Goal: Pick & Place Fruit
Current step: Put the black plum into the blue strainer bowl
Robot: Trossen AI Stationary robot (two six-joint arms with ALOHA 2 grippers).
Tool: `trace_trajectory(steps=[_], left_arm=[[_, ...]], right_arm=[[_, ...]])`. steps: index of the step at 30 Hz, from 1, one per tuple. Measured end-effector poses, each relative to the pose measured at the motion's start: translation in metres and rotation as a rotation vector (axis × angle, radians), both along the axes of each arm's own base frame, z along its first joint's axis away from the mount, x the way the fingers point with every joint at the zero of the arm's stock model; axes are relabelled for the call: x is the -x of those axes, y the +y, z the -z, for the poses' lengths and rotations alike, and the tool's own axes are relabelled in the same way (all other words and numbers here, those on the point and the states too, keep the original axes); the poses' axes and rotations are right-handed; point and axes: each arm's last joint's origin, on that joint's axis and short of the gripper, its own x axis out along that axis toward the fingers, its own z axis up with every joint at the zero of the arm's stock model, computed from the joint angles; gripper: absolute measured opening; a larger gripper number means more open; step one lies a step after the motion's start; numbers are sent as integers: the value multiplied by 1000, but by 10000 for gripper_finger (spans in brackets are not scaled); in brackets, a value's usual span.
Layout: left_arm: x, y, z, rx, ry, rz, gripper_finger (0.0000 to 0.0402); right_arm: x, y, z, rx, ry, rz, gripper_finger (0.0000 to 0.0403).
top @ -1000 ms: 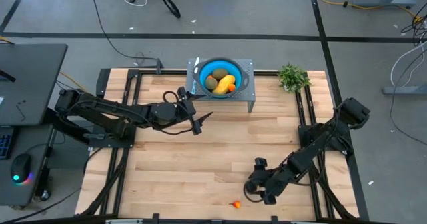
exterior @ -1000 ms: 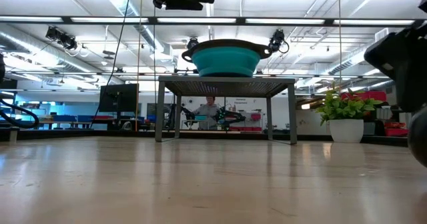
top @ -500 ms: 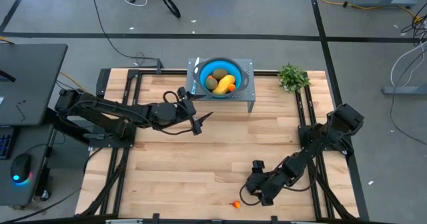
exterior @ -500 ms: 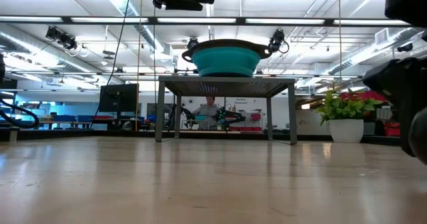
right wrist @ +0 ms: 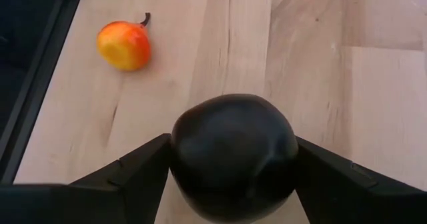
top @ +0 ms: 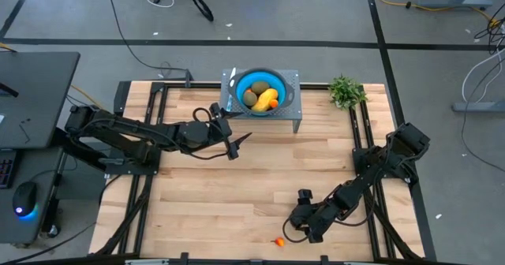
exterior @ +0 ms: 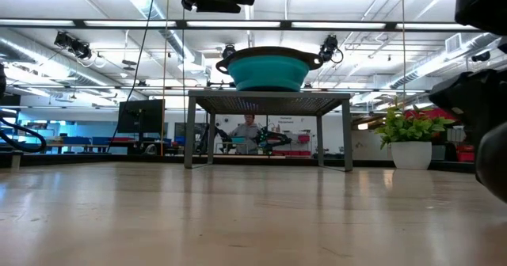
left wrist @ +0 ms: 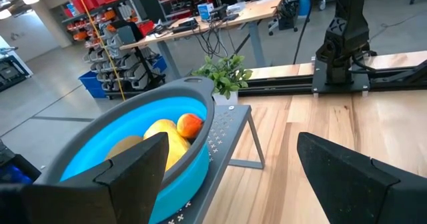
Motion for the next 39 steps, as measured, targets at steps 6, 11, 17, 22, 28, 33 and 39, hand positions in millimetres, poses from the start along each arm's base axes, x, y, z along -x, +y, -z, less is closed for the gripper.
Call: trace_trajectory(steps=[6, 11, 17, 22, 28, 33, 39], left_arm=[[0, 0, 0, 0, 2, 0, 340], [0, 0, 0, 0, 3, 0, 340], [0, 0, 0, -1, 5, 0, 340], [0, 0, 1, -5, 9, -1, 340], [3, 2, 1, -39, 32, -80, 340], [11, 2, -7, -33, 15, -102, 340], [18, 3, -10, -20, 22, -105, 340]], right_arm=[[0, 0, 0, 0, 0, 0, 286], [0, 0, 0, -3, -3, 0, 286], [-3, -4, -9, -16, -34, 16, 286], [-11, -15, -27, 23, -126, 30, 286], [-22, -39, -52, 188, -299, 115, 285], [-42, -66, -64, 403, -433, 186, 285], [-70, -108, -79, 454, -564, 318, 285]])
